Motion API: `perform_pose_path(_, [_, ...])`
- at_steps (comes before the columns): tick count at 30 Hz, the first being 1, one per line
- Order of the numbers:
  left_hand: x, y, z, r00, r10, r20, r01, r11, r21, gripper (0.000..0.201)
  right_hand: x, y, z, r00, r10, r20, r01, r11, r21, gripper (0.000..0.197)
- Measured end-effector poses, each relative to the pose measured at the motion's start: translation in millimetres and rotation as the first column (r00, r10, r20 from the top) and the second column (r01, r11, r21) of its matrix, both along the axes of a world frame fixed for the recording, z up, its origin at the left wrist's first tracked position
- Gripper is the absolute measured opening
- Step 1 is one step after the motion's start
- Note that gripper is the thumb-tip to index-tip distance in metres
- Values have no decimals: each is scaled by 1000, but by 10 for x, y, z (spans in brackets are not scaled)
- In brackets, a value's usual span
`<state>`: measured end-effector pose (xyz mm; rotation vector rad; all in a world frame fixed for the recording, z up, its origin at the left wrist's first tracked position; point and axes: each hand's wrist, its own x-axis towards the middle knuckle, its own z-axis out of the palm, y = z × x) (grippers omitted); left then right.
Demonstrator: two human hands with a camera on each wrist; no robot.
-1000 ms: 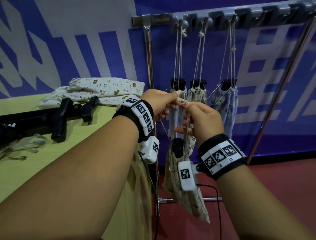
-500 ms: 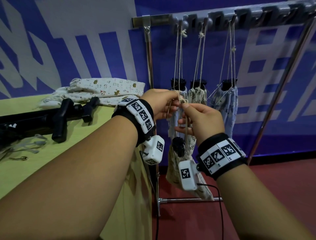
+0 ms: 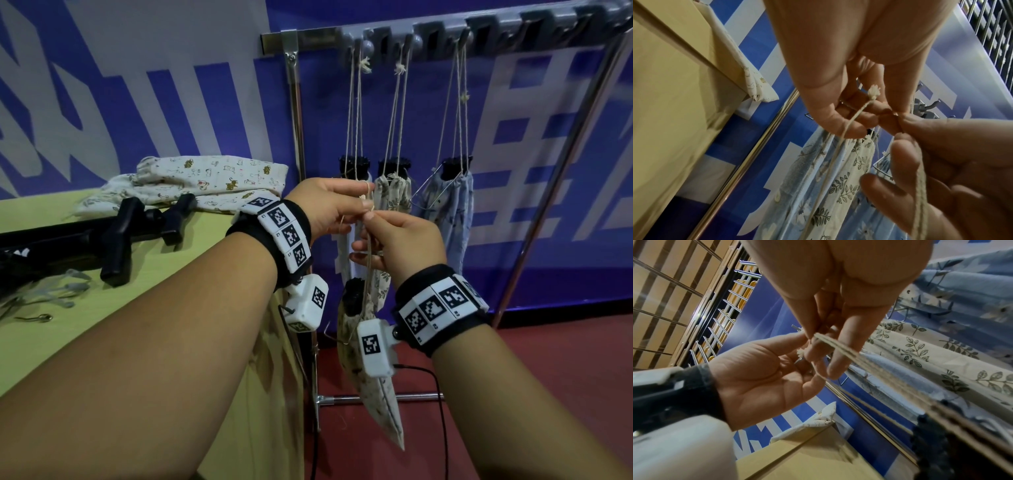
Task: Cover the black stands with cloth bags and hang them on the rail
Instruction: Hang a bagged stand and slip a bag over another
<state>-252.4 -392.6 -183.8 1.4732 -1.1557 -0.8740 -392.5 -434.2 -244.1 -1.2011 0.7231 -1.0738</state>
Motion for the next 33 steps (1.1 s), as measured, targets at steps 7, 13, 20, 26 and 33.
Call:
perform_pose_path(7, [-45, -37, 4, 998, 49, 41, -50, 998, 27, 32, -5, -18, -21, 993, -80, -85, 72, 993, -93, 15])
perform_pose_path(13, [-142, -53, -1, 984, 8, 177, -21, 997, 74, 30, -72, -127, -68, 965, -205, -161, 178, 970, -167, 16])
perform_pose_path(20, [-221, -71, -27, 985, -17, 170, 2, 996, 91, 52, -70, -232, -176, 955, -188, -227, 135, 964, -231, 29])
perform_pose_path(26, [-167, -35, -23, 961, -107, 254, 90, 993, 79, 37, -112, -269, -174, 973, -110, -201, 78, 984, -162, 9])
perform_pose_path(33, [-165, -45, 28, 947, -39, 318, 42, 999, -4, 14, -190, -249, -140, 964, -195, -181, 159, 967, -199, 33])
